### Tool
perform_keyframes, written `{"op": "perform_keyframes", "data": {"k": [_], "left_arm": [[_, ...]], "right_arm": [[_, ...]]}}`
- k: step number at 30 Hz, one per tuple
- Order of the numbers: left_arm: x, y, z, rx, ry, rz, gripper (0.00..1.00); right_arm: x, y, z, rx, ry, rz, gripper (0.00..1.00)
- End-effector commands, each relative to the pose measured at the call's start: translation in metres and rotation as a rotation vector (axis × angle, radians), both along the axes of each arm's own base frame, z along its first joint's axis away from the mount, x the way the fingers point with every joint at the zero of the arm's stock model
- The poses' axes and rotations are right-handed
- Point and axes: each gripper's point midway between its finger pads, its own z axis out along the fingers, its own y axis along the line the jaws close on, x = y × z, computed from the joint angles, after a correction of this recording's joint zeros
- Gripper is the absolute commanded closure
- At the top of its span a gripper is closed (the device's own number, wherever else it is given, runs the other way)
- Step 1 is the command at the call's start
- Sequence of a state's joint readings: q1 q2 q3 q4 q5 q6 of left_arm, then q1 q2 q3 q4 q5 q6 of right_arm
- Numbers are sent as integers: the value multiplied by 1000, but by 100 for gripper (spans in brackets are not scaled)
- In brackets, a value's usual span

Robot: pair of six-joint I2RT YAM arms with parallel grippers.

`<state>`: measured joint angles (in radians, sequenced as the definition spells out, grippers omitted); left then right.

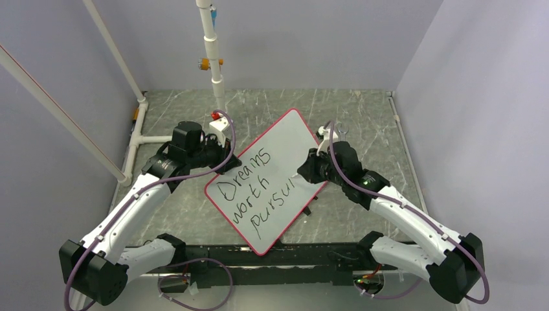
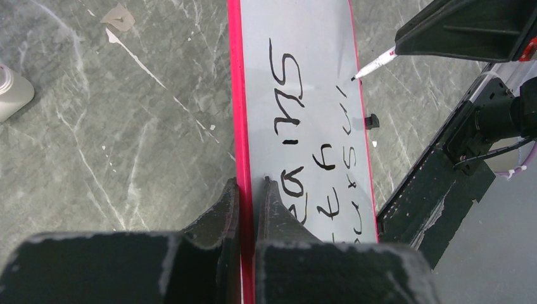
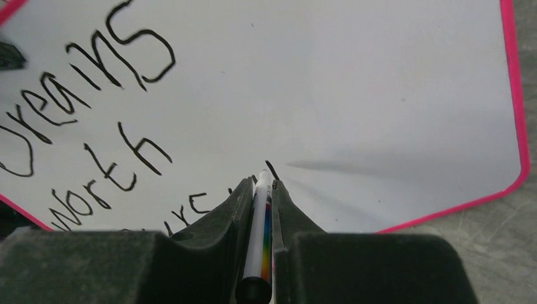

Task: Write a sentence on the whiteboard

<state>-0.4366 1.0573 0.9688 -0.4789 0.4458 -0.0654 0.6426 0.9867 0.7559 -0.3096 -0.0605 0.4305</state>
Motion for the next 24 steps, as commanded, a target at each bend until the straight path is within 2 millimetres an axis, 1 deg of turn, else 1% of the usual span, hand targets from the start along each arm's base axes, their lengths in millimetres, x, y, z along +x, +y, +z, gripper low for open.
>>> {"op": "perform_keyframes", "data": {"k": [1,7,12,17,24], "left_arm": [[2,9,-12,101,-54,-24,100],[2,9,-10,99,-58,-28,100],[1,8,-10,96,-55,-32,100],[1,9,-10,97,-59,-29,100],[1,8,-10,97,-59,-29,100]], "right_arm": [[16,15,39,87,-83,8,100],[23,27,42,110,-80,25,100],[27,32,41,116,-70,34,100],[29,33,40,116,-67,35,100],[29,31,30,103,-53,30,100]]}}
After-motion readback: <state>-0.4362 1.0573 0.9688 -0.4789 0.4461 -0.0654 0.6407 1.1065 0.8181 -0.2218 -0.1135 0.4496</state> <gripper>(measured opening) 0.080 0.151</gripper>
